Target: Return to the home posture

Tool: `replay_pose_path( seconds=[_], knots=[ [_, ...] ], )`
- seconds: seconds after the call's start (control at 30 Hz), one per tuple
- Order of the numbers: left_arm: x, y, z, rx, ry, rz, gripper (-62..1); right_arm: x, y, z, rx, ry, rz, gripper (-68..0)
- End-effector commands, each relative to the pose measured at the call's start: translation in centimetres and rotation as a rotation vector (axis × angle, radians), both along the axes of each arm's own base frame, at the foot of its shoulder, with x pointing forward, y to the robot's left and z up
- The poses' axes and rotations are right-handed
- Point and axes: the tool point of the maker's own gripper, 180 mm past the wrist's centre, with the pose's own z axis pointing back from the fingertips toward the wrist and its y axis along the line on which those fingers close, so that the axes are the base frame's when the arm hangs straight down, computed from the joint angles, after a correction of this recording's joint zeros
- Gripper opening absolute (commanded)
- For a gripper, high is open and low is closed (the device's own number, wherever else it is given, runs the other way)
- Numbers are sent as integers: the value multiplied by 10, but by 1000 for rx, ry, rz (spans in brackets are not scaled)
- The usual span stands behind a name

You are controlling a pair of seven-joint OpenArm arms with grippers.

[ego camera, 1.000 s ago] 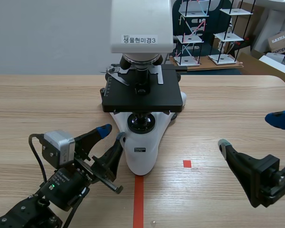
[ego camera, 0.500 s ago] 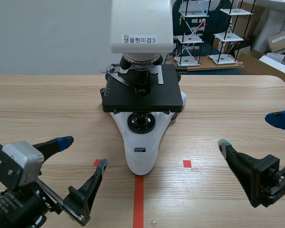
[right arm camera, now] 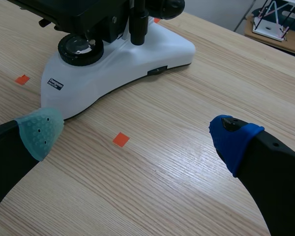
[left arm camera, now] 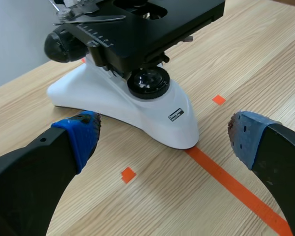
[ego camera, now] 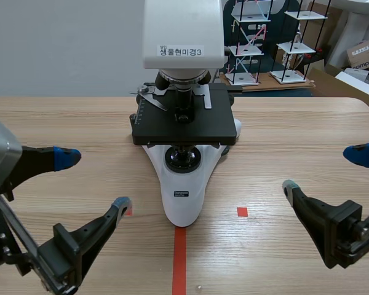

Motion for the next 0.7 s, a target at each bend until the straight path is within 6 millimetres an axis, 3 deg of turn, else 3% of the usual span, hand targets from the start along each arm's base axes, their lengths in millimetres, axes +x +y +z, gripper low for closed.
replay_pose_path(
  seconds=[0.0, 0.1, 0.4, 0.67],
  knots=[
    [-5, -1, 7, -17, -4, 0, -38, 5, 1, 11, 3, -38, 9, -4],
    [-12, -1, 19, -13, -16, -1, -38, 5, 1, 11, 3, -38, 9, -4],
    [-29, -1, 29, -82, -10, -48, -39, 5, 1, 11, 3, -38, 9, -4],
    [-28, 4, 21, -55, 20, -10, -39, 5, 1, 11, 3, -38, 9, -4]
  ],
)
